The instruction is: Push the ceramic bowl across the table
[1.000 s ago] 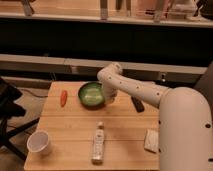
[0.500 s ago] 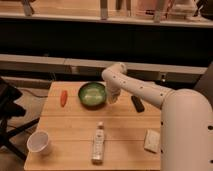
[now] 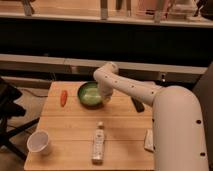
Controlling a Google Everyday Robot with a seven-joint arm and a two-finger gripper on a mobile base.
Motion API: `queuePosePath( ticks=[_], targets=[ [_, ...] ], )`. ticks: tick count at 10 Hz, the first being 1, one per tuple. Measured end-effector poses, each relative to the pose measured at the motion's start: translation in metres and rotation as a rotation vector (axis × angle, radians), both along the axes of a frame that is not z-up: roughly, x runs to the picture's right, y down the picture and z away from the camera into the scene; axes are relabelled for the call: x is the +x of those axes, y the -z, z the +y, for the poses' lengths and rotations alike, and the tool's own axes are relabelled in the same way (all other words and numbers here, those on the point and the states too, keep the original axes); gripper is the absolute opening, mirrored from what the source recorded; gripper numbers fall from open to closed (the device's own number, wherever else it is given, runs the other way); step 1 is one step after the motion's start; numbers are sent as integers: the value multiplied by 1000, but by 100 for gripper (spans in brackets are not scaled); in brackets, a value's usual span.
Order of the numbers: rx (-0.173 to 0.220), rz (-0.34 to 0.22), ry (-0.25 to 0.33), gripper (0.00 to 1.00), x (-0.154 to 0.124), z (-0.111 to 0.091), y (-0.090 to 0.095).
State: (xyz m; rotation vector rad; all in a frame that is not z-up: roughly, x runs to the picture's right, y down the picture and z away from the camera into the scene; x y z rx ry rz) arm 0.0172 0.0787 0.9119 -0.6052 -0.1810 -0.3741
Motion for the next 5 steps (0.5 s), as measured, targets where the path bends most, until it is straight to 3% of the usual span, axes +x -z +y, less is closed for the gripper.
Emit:
queuePosePath(
  ticks=[3, 5],
  targets=[
    [-14, 9, -44, 0, 38, 3, -2],
    [-23, 13, -65, 0, 46, 4, -3]
  ],
)
